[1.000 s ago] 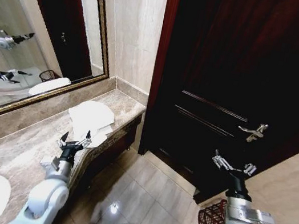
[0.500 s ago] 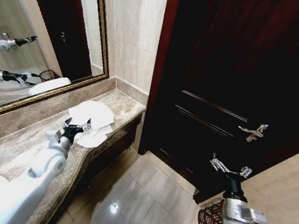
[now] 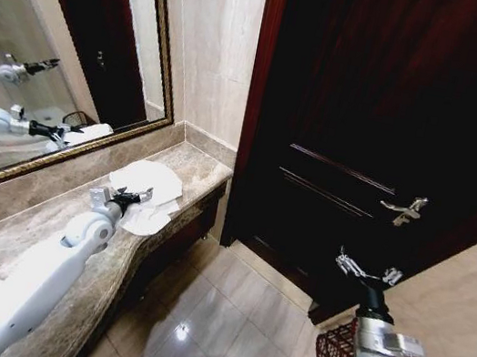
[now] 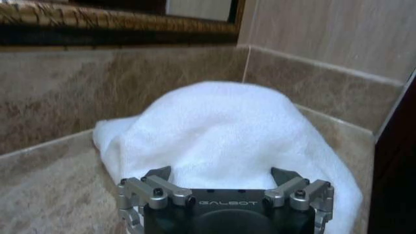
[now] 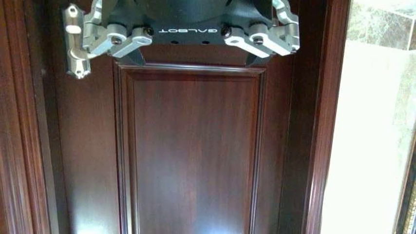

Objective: Discard the used towel into the hamper.

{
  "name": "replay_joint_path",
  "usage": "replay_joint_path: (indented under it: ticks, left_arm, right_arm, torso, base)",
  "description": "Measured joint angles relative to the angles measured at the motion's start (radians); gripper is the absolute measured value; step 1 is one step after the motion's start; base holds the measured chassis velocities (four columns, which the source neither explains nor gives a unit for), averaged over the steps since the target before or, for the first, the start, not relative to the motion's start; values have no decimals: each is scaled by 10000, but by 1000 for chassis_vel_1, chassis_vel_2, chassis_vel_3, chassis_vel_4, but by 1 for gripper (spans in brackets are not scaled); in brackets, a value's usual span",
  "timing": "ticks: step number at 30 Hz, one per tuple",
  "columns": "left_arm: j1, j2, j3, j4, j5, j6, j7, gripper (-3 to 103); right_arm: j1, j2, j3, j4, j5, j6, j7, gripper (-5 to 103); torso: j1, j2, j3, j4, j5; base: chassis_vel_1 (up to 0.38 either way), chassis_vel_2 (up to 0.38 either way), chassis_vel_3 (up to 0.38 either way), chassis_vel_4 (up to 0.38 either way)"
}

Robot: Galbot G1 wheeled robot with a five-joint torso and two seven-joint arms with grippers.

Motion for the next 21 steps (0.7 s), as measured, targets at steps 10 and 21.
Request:
replay_joint_path:
  ticks: [10, 21]
  left_arm:
    - [212, -236, 221, 409, 656, 337, 28, 100]
    - [395, -232, 10, 205, 695, -31, 354, 83]
  right_arm:
    - [-125, 26, 72, 13, 1, 72, 10, 100]
    - [-228, 118, 96, 56, 15, 151, 19, 100]
  torso:
    - [-2, 3, -3, 0, 10]
    - [-2, 2, 1, 1, -3]
  base:
    - [0, 0, 0, 0]
    - [0, 0, 0, 0]
